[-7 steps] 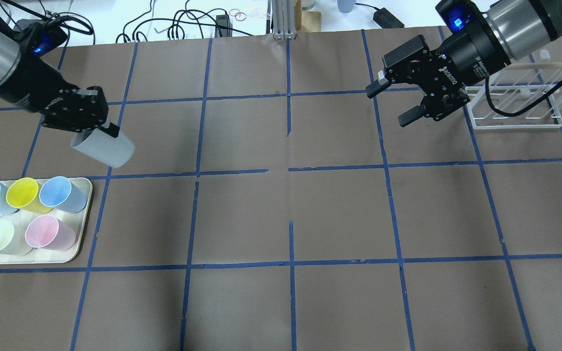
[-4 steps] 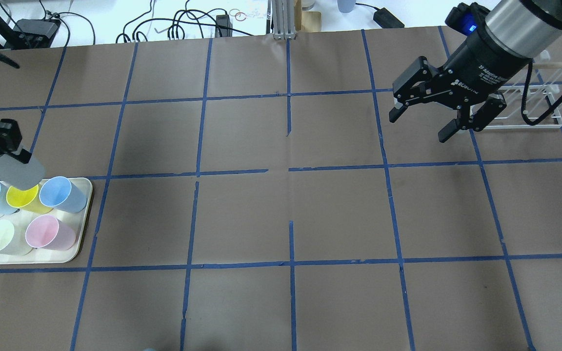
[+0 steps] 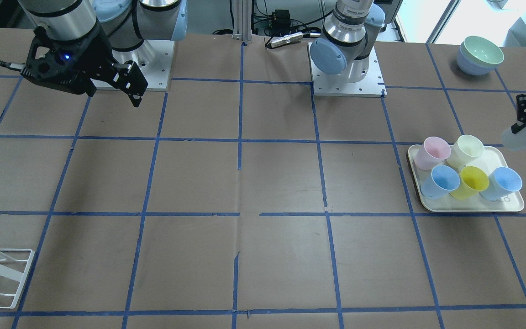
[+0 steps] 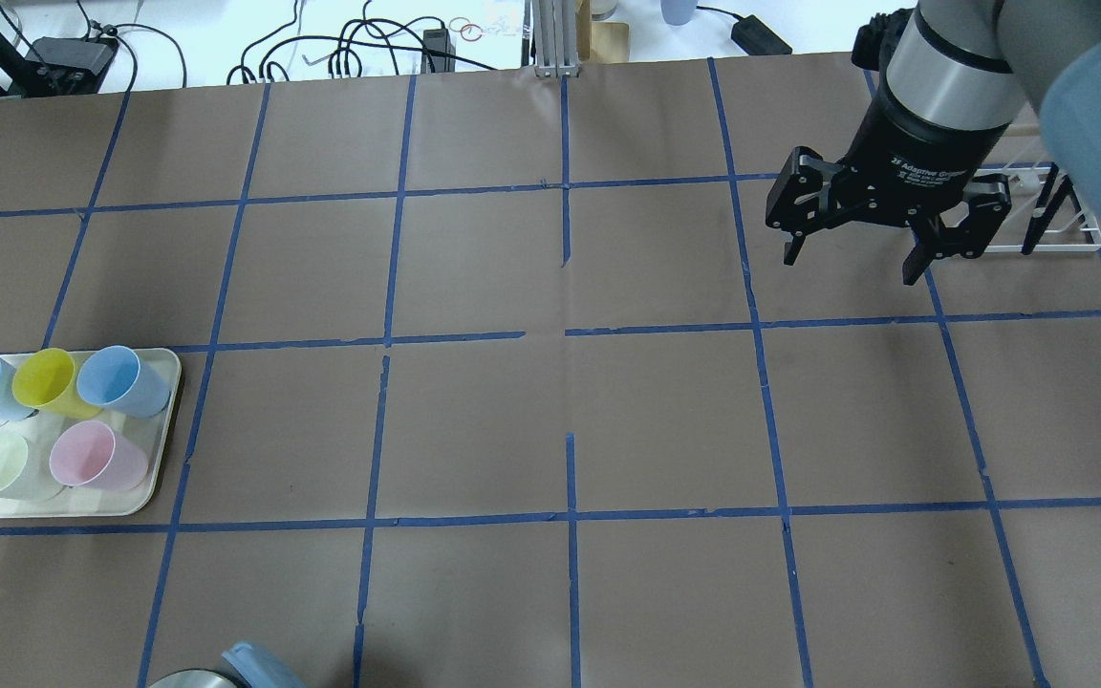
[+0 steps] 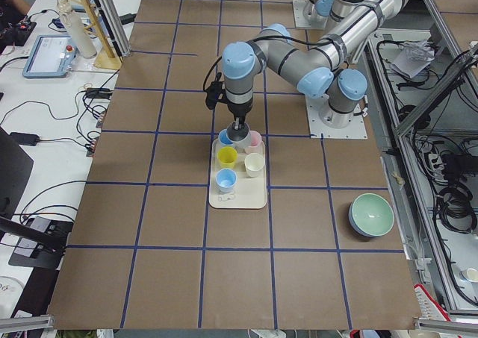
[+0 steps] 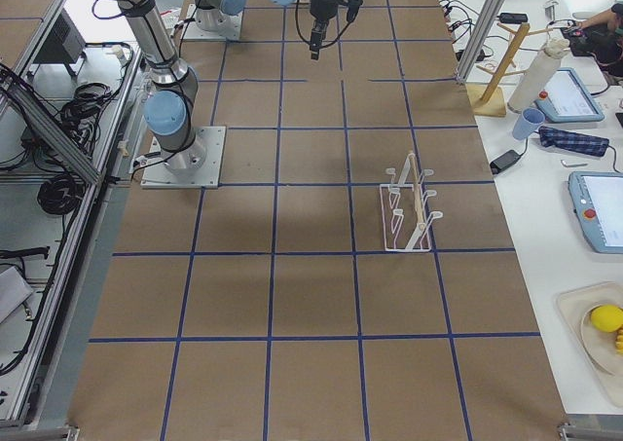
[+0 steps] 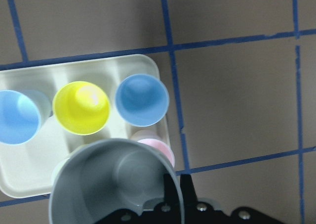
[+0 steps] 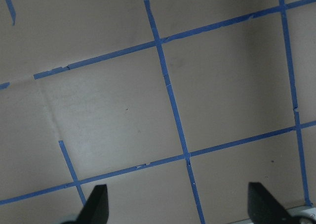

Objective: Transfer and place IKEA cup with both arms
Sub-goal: 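Lower the white cup into the empty tray slot and release it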

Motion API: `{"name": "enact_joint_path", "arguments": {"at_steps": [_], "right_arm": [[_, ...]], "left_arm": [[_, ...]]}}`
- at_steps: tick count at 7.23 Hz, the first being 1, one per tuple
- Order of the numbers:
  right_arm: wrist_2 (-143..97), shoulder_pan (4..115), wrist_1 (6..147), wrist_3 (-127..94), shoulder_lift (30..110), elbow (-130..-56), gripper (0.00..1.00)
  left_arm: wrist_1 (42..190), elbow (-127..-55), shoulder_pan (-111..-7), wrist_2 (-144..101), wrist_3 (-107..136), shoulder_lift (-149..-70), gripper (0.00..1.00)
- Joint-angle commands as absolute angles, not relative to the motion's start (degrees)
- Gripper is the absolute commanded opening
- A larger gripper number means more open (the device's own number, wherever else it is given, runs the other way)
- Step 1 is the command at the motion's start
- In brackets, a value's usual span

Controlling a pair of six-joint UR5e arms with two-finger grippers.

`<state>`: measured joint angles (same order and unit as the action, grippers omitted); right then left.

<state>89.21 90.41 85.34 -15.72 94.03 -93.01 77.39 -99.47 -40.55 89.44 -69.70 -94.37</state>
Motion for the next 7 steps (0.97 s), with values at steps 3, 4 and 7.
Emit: {"name": "enact_joint_path", "arguments": {"at_steps": [3,4,7], "right_arm": [[88.69,89.74,88.50,-15.04,95.10,-97.12,1.00],[89.55,89.13,88.85,-10.85,95.18,-96.86,1.00],[89.74,88.15,88.77,-10.19,95.27,-96.59,1.00]], "left_arm": [[64.78,-106.42,-34.21,89.47,-98.65,-98.51,0.00],[64.78,-107.65,-33.67,89.56,-100.61,-99.57,0.00],[62.67,-108.63,-32.26,89.47,-100.55,-102.73,0.00]]}}
